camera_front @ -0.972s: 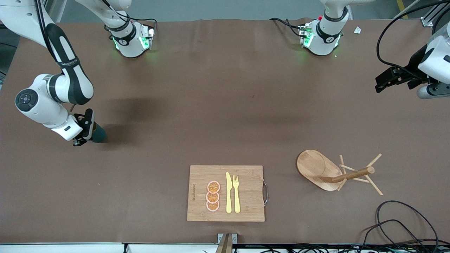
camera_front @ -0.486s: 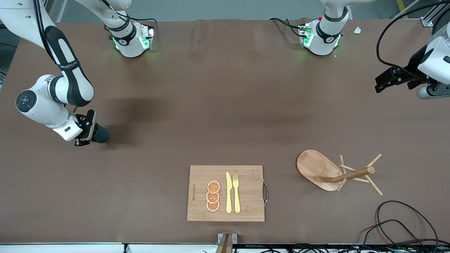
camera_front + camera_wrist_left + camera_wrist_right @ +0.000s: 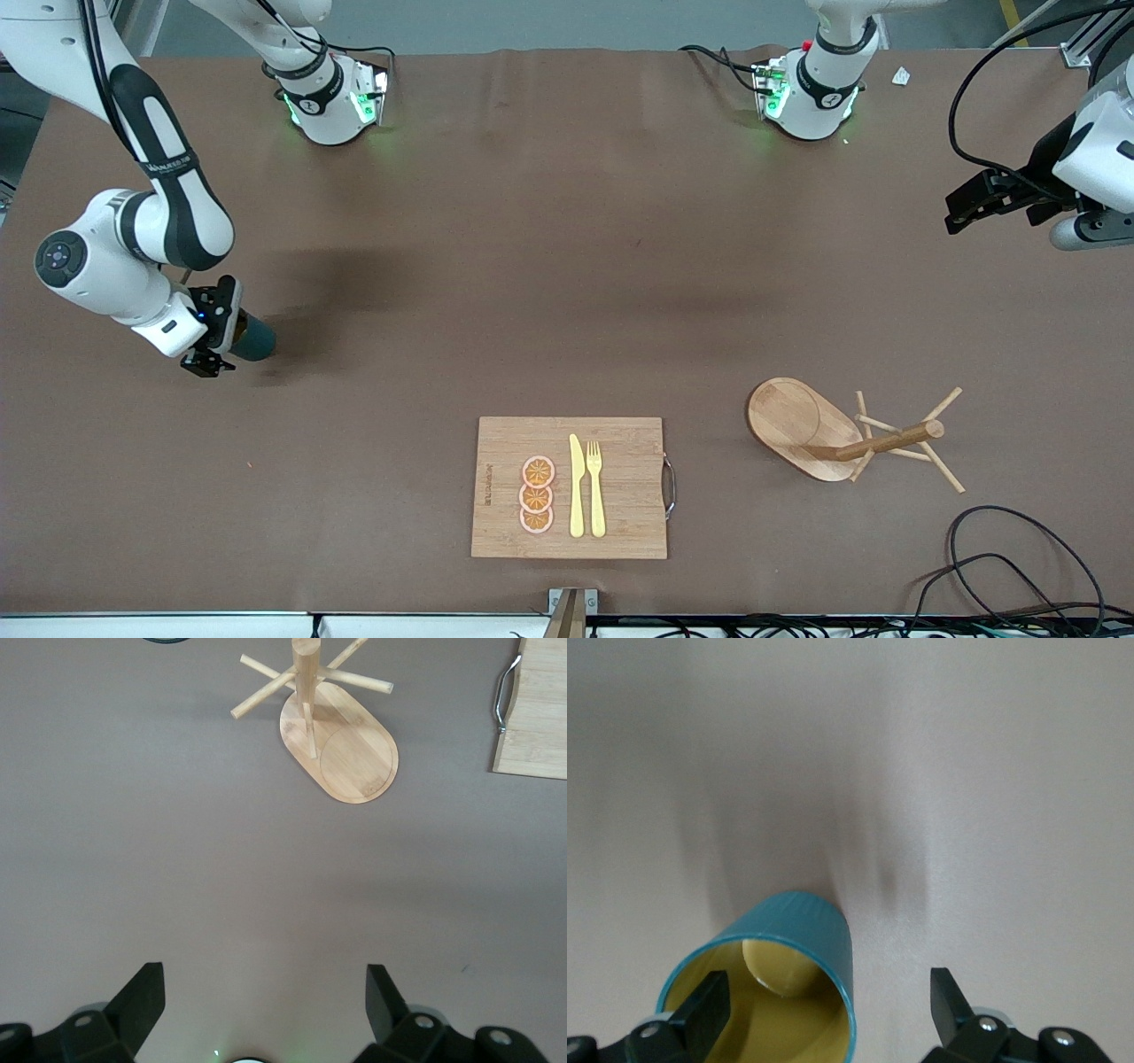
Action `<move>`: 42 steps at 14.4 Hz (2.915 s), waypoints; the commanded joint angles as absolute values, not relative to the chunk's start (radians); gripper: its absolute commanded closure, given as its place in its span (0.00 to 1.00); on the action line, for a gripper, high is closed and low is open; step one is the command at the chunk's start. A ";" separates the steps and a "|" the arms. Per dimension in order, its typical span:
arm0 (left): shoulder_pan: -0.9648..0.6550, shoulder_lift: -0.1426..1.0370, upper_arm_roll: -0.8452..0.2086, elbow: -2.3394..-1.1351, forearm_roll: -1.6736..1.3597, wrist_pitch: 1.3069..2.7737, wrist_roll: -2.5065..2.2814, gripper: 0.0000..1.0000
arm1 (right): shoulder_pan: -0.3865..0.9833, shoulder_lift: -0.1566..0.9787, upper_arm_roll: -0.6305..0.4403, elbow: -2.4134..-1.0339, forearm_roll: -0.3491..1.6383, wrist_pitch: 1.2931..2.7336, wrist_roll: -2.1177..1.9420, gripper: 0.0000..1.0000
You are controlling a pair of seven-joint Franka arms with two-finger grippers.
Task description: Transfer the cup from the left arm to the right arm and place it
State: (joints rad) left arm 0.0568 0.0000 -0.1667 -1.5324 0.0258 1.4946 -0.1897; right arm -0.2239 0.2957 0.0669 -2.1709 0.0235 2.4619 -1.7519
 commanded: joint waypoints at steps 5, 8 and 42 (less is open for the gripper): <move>0.055 0.014 -0.172 -1.509 0.046 1.480 -0.173 0.00 | -0.255 0.169 0.077 -2.082 0.073 2.251 -1.783 0.00; 0.054 0.014 -0.172 -1.509 0.046 1.480 -0.172 0.00 | -0.271 0.170 0.075 -1.906 0.081 2.045 -1.709 0.00; 0.051 0.015 -0.172 -1.509 0.044 1.480 -0.172 0.00 | -0.107 -0.078 0.089 -1.661 0.068 1.555 0.009 0.00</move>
State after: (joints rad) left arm 0.0535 0.0050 -0.1681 -1.5320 0.0259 1.4943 -0.1896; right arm -0.1238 -0.0647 0.0941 -1.6586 0.0649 1.5561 -0.0107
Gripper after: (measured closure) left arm 0.000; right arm 0.000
